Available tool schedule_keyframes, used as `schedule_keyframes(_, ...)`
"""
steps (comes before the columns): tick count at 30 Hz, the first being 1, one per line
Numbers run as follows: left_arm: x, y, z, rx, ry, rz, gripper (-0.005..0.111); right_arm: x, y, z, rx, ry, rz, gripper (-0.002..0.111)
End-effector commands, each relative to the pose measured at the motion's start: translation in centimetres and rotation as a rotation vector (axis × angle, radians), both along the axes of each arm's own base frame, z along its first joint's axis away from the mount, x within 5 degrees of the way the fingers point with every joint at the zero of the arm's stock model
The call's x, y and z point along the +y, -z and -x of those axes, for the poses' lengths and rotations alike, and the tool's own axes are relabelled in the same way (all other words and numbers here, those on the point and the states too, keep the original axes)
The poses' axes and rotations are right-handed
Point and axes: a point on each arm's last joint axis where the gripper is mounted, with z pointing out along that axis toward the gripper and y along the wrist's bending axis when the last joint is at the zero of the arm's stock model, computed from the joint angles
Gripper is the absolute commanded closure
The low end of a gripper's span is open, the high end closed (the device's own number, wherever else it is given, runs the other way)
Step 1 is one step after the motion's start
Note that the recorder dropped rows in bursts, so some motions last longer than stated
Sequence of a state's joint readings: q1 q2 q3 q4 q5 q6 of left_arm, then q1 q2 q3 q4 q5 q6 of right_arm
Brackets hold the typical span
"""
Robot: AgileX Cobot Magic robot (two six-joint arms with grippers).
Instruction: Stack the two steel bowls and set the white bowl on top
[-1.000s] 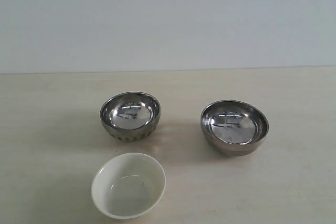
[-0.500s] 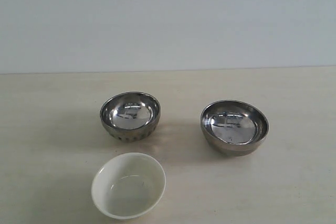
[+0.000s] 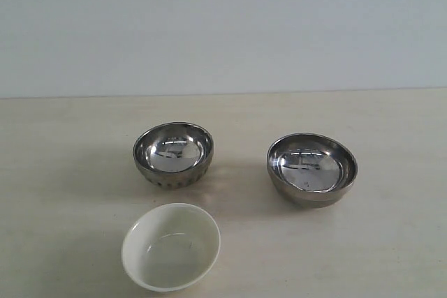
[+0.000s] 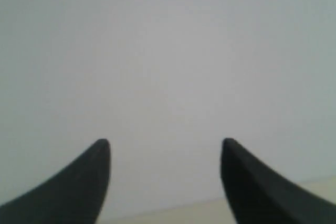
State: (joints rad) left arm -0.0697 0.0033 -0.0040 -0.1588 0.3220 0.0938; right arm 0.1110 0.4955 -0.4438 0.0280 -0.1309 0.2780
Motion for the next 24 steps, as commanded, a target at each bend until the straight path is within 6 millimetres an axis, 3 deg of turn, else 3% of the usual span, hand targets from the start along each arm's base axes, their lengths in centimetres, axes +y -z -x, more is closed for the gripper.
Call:
schedule_keyframes(1, 0.0, 0.1, 0.0, -0.006, -0.003, -0.001, 0.074, 0.6, 0.4, -4.9, 0.254, -0.004, 0.053, 0.024)
schedule_keyframes(5, 0.0, 0.1, 0.0, -0.006, -0.003, -0.001, 0.074, 1.1, 1.8, -9.6, 0.428, -0.009, 0.111, 0.023)
schedule_keyframes(10, 0.0, 0.1, 0.0, -0.006, -0.003, -0.001, 0.074, 1.7, 6.3, -14.7, 0.716, -0.020, 0.142, 0.023)
schedule_keyframes(19, 0.0, 0.1, 0.0, -0.006, -0.003, -0.001, 0.074, 2.5, 14.6, -19.0, 0.962, -0.030, 0.150, 0.023)
schedule_keyframes(24, 0.0, 0.1, 0.0, -0.006, -0.003, -0.001, 0.074, 3.9, 17.0, -20.3, 0.951, -0.063, 0.168, 0.023)
